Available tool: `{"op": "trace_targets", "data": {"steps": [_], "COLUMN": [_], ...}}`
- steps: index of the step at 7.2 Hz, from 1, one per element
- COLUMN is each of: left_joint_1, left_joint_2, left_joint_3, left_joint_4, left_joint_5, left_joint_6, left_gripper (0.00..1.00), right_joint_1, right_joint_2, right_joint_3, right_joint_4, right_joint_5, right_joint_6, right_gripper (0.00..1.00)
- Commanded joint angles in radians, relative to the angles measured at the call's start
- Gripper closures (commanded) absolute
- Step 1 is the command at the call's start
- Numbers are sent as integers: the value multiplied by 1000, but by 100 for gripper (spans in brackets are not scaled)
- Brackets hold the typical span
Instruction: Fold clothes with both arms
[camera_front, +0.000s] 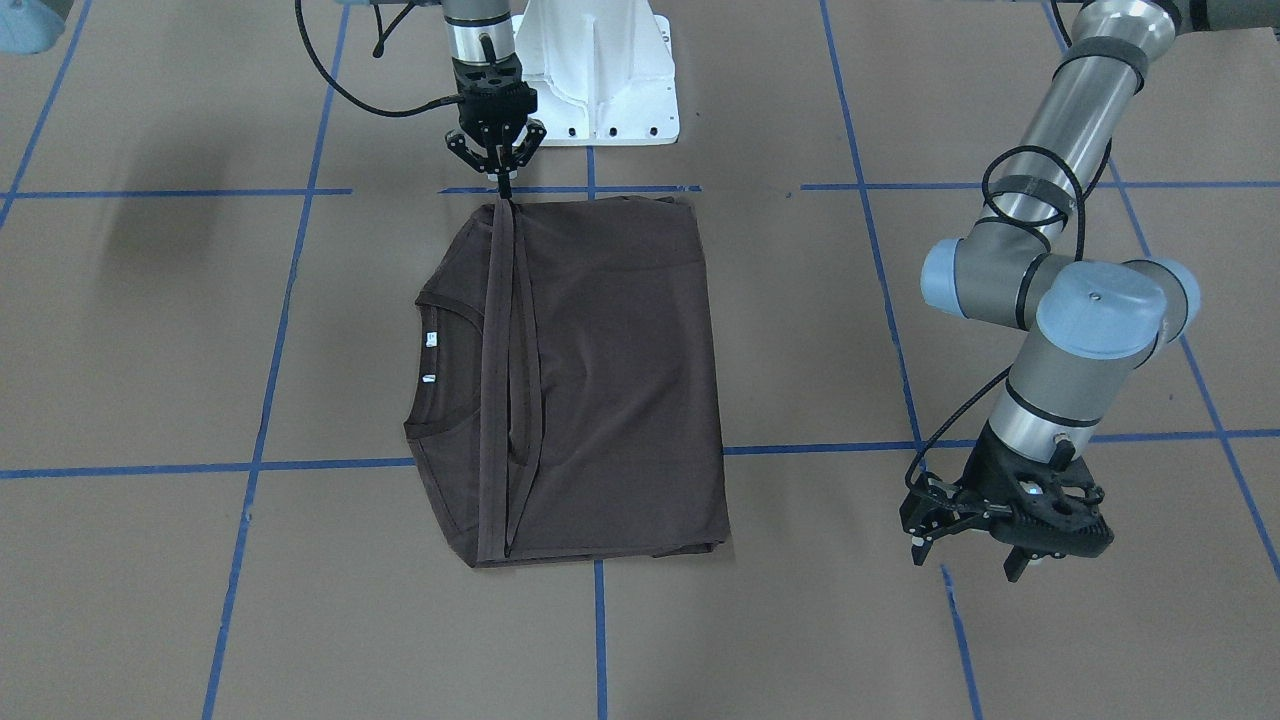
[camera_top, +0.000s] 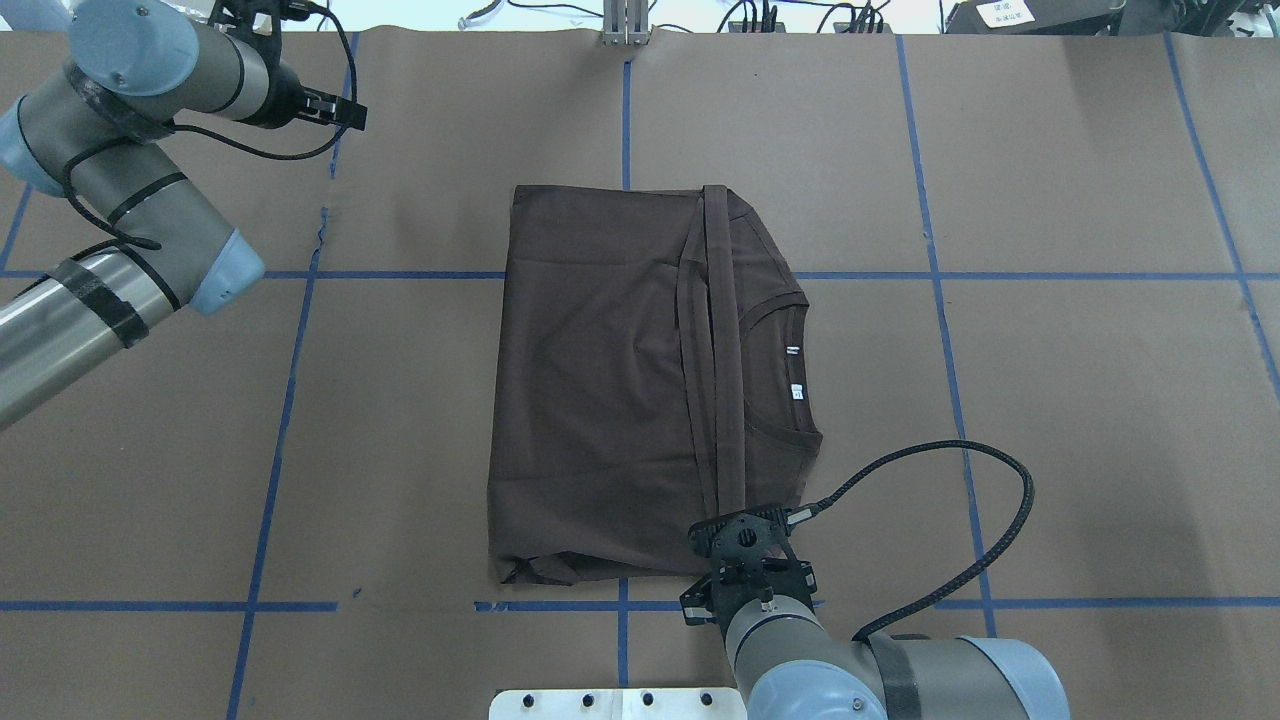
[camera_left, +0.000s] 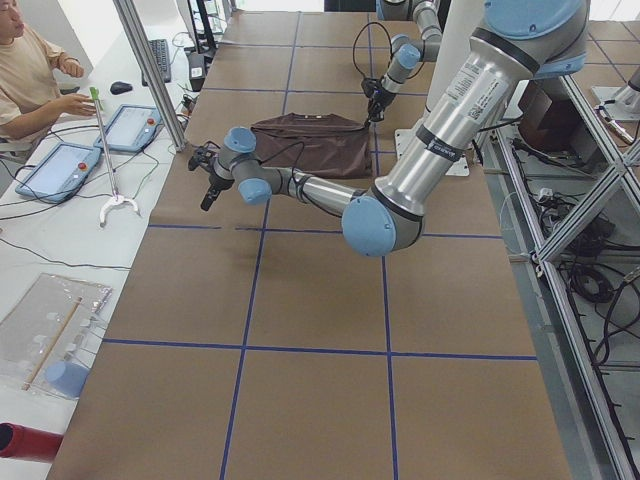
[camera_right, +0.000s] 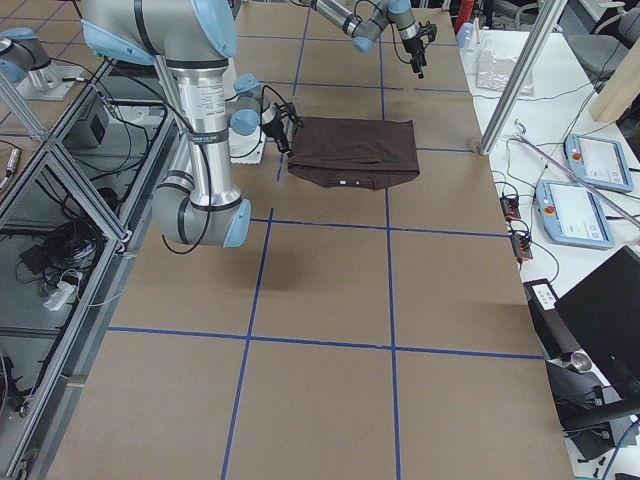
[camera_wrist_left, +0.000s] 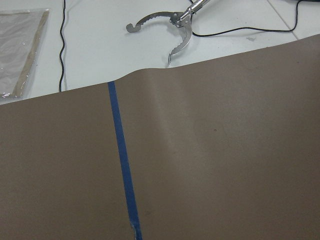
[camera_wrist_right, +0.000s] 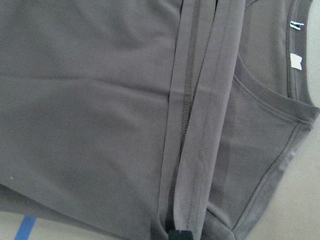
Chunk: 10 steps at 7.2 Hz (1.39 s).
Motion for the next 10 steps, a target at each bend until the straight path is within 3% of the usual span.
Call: {"op": "trace_targets", "data": {"steps": [1,6,7,8,10], "left_joint_1": [8,8,8,8,17], "left_joint_2": [0,0,0,0,0], "left_joint_3": [0,0,0,0,-2], "left_joint_4": [-2,-2,-2,-2,-2], "left_joint_5": [0,0,0,0,0], "left_joint_6": [-7,-7,-7,-7,-13], "left_gripper": [0,0,0,0,0], "right_joint_1": [10,-80,-83,-76,8], "right_joint_2": [-30,-120,-122,-117,-99], "right_joint_3": [10,59,56,64,97], "right_joint_4": [0,0,0,2,0], "right_joint_5": [-4,-57,-53,-45,12], "right_joint_6": [53,356,353,347,228], "right_gripper": [100,100,6,0,0]}}
